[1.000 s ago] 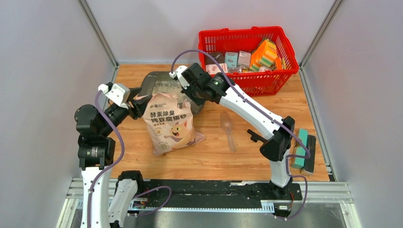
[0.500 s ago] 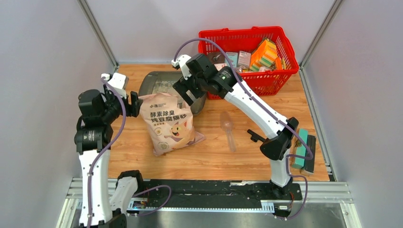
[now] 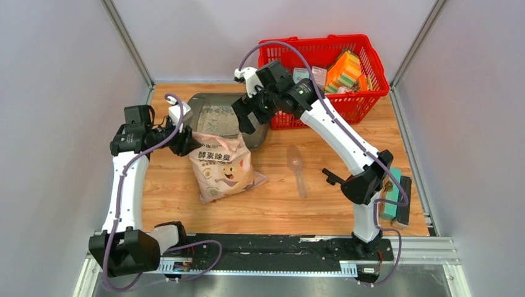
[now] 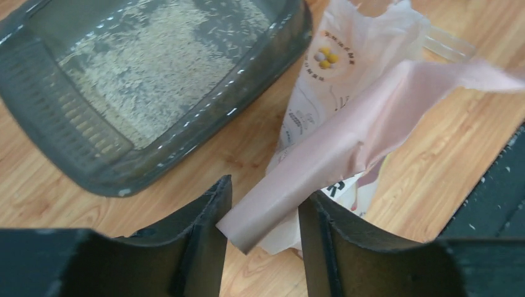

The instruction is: Fill the litter box with clean litter

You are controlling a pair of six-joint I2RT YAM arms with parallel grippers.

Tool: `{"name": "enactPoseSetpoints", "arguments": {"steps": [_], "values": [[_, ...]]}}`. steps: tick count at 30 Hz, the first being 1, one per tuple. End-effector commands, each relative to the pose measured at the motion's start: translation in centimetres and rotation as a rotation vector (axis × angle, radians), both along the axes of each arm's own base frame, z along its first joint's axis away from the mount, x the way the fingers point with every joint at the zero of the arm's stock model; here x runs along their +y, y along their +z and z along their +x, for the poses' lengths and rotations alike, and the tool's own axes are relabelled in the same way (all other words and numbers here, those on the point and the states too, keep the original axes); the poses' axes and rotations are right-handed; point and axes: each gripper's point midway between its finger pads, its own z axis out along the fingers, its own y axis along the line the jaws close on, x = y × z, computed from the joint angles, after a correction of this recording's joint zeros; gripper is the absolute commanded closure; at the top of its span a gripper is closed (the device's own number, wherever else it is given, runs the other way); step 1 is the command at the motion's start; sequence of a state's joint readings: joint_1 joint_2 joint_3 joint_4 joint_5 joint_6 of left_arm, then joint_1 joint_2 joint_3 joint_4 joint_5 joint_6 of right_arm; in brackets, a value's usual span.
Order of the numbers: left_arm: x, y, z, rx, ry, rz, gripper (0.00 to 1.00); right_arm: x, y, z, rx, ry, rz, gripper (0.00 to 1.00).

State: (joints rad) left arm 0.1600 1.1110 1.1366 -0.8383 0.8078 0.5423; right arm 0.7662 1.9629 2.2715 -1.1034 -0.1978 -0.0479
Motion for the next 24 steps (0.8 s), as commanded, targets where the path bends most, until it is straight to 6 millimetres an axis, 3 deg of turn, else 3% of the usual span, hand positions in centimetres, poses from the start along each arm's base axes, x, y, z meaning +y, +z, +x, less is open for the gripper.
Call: {"name": "enactPoseSetpoints", "arguments": {"steps": [1,3,5,7,11,12,16,19,20,22,23,24], "values": [[-2.6,2.0,-2.8,-0.074,-0.251,-0.042,0.61,1.7,-0.5,-1.2,0.064,0.035,0.037,0.00],[-3.2,1.8,-4.2,-0.056,-0.301,-0.043,0.71,2.1,-1.3,-1.1,0.076,0.039,0.026,0.00],[-3.8,1.9,-5.3,-0.055,-0.338,-0.043,0.90,2.5,-1.6,-1.2,0.082,0.044,0.020,0.00],[-3.9,2.3,-5.9,-0.054,-0.336,-0.049,1.00,2.7,-2.0,-1.5,0.085,0.048,0.007,0.00],[-3.4,3.8,-6.9,-0.177,-0.239,-0.001,1.00,2.4,-2.2,-1.7,0.070,0.033,-0.016,0.00],[-3.2,4.9,-6.1,-0.228,-0.177,-0.008,1.00,2.2,-2.0,-1.5,0.052,0.016,-0.022,0.00],[-2.3,6.2,-7.3,-0.384,-0.036,0.007,1.00,1.7,0.5,-0.6,-0.005,-0.007,0.027,0.00],[-1.9,5.7,-7.5,-0.357,0.033,-0.015,1.00,2.7,3.5,-1.9,0.034,0.134,0.176,0.00],[-1.8,5.5,-7.5,-0.342,0.048,-0.020,1.00,3.5,5.1,-4.2,0.086,0.285,0.268,0.00],[-1.8,4.7,-7.6,-0.303,0.068,-0.042,1.00,3.0,6.9,-5.2,0.068,0.427,0.344,0.00],[-1.7,4.6,-7.5,-0.297,0.080,-0.048,1.00,2.8,8.8,-7.3,0.090,0.536,0.426,0.00],[-1.7,4.6,-7.4,-0.295,0.091,-0.060,1.00,2.5,8.2,-7.9,0.130,0.577,0.454,0.00]]}}
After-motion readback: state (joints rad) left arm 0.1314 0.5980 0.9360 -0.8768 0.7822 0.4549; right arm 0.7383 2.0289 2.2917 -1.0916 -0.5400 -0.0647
